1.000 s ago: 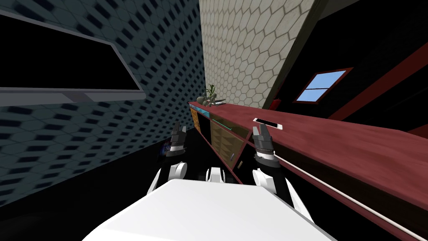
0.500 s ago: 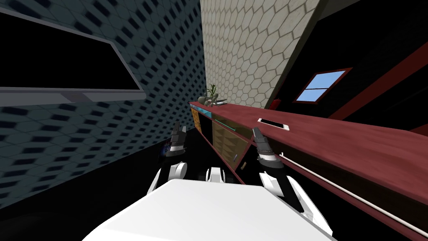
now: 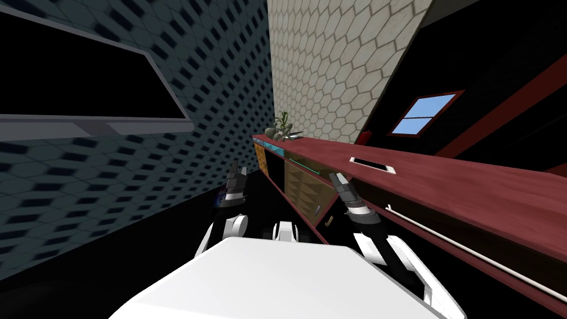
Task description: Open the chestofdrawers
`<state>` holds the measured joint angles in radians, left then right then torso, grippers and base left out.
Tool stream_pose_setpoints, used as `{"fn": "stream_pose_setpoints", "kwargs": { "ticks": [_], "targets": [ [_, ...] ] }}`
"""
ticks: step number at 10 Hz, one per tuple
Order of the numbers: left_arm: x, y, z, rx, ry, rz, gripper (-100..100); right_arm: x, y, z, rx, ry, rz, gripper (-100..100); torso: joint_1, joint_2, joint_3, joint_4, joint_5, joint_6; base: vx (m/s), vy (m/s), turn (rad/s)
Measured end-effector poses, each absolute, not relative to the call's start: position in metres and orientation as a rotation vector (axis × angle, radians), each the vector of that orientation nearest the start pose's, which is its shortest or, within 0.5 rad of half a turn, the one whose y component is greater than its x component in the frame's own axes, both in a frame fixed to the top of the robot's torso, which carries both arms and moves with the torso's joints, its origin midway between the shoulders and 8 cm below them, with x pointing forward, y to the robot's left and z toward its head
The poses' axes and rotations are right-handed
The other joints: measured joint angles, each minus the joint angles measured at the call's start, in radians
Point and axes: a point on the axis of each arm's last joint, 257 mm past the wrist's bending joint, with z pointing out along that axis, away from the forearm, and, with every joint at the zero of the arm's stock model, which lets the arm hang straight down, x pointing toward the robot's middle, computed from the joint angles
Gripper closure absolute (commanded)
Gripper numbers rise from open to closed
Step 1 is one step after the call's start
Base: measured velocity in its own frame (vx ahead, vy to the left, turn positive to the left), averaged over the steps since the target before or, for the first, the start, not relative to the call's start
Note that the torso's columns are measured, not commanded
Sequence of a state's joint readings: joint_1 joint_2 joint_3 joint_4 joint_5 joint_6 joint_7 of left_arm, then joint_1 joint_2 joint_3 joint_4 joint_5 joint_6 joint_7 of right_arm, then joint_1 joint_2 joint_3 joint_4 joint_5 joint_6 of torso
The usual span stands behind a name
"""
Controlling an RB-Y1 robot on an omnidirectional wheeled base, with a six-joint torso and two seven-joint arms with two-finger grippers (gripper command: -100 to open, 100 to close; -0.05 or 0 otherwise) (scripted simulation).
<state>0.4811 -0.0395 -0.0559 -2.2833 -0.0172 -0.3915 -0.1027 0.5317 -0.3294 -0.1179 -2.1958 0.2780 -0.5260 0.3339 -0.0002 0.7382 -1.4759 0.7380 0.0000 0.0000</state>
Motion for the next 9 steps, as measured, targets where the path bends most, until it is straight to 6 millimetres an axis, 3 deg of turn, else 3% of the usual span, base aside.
{"fn": "stream_pose_setpoints", "kwargs": {
  "ticks": [5, 9],
  "targets": [
    [0.365, 0.263, 0.011, -0.71, 0.681, -1.24, 0, 0.363, -0.293, -0.065, -0.159, 1.214, 0.358, -100, 0.0, 0.0, 0.0, 0.0, 0.0, 0.0, 0.026, 0.117, -0.018],
    [0.365, 0.263, 0.011, -0.71, 0.681, -1.24, 0, 0.368, -0.325, -0.094, -0.382, 1.312, 0.093, -100, 0.0, 0.0, 0.0, 0.0, 0.0, 0.0, 0.017, 0.125, -0.018]
  ]
}}
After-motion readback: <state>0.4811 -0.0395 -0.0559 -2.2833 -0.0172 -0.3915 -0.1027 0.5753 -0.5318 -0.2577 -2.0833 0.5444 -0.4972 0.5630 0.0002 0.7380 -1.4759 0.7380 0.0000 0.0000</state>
